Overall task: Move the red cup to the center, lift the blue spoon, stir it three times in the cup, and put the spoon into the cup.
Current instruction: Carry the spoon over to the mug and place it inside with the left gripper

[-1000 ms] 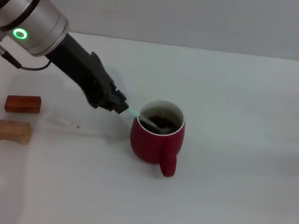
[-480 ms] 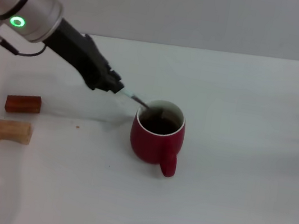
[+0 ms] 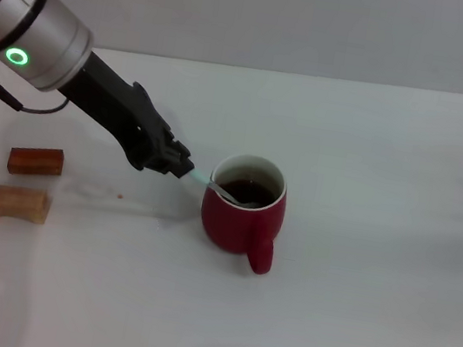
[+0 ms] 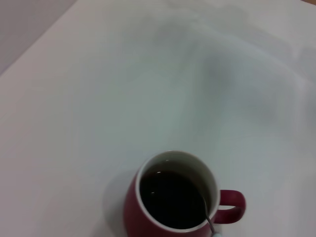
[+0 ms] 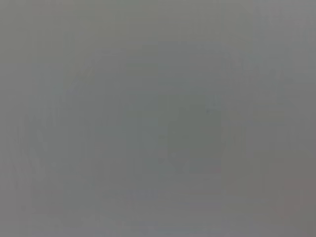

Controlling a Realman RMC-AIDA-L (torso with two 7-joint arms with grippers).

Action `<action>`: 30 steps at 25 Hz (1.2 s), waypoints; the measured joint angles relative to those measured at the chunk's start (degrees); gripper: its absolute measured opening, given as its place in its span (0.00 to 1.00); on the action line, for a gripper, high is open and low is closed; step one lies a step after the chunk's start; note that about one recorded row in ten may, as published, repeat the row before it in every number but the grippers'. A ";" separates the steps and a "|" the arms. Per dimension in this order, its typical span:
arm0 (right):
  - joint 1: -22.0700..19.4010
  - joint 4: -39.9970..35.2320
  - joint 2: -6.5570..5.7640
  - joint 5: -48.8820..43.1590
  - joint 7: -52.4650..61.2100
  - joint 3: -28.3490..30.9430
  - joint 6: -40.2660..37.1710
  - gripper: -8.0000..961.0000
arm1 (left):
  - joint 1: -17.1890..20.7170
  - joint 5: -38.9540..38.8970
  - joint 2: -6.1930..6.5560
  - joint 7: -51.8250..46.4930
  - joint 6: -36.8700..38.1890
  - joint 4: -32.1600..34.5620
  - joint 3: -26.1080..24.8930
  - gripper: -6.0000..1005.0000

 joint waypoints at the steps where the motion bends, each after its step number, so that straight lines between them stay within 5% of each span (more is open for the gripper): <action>1: 0.01 0.00 0.04 -0.02 0.00 -0.02 0.00 0.46 | -0.02 -0.13 -0.02 0.02 -0.01 -0.04 0.11 0.14; 30: -0.06 0.97 0.25 -0.22 0.00 -0.08 -0.16 0.46 | 1.86 -1.36 0.32 -0.47 -7.39 -1.62 1.02 0.14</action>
